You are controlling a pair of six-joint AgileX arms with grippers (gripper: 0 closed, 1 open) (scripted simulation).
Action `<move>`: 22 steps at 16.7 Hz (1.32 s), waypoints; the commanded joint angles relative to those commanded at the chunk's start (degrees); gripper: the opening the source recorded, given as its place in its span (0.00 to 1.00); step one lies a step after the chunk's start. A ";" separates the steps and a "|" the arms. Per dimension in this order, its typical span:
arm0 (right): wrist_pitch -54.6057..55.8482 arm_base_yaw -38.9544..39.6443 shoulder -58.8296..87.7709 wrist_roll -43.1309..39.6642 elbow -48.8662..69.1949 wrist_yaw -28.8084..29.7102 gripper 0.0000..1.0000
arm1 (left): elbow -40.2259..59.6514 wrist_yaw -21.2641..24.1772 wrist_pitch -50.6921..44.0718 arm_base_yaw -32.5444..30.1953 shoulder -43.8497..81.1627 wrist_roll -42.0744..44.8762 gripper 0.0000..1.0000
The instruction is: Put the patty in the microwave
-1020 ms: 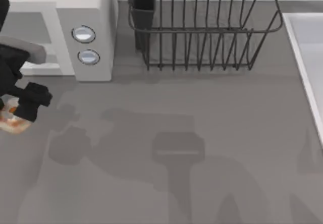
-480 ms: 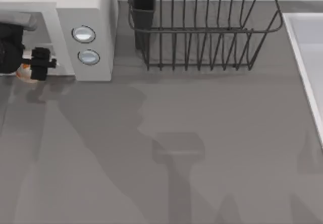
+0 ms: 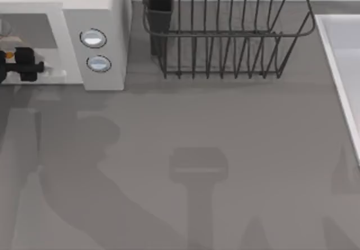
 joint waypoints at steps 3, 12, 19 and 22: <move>0.00 0.00 0.00 0.00 0.00 0.00 1.00 | -5.03 0.40 10.01 1.43 0.58 -1.11 0.00; 0.00 0.00 0.00 0.00 0.00 0.00 1.00 | -7.64 0.46 14.73 1.83 0.80 -1.44 0.00; 0.00 0.00 0.00 0.00 0.00 0.00 1.00 | 4.90 -0.48 10.36 0.92 6.90 -1.80 0.00; 0.00 0.00 0.00 0.00 0.00 0.00 1.00 | 13.80 -1.13 7.03 0.24 11.50 -2.10 0.00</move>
